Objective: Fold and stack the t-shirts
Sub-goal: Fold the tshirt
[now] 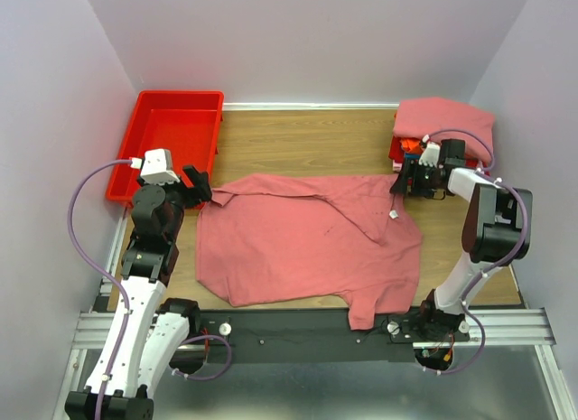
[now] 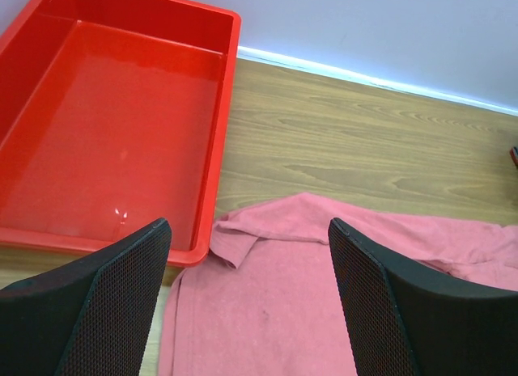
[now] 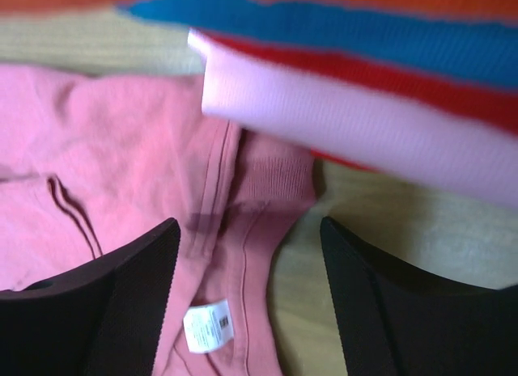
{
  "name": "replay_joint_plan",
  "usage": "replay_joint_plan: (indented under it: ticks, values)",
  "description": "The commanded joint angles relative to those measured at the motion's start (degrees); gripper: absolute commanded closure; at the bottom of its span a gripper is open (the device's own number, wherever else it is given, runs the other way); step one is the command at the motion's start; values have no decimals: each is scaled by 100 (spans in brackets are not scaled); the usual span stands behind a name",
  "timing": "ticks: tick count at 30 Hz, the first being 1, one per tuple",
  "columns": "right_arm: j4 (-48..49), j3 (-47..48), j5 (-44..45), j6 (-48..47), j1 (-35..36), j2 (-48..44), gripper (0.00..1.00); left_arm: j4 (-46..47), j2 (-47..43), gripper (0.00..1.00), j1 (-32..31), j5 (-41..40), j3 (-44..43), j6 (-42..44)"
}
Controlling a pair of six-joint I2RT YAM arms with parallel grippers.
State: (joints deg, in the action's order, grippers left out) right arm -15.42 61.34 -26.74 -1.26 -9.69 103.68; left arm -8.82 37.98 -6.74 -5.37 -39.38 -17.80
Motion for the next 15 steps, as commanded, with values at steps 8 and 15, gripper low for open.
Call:
replay_joint_plan:
  ticks: [8,15]
  values:
    - [312,71,73,240,134,487,40,214,-36,15,33,141,79,31]
    - [312,-8,2,240,126,417,70,214,-53,15,33,141,88,22]
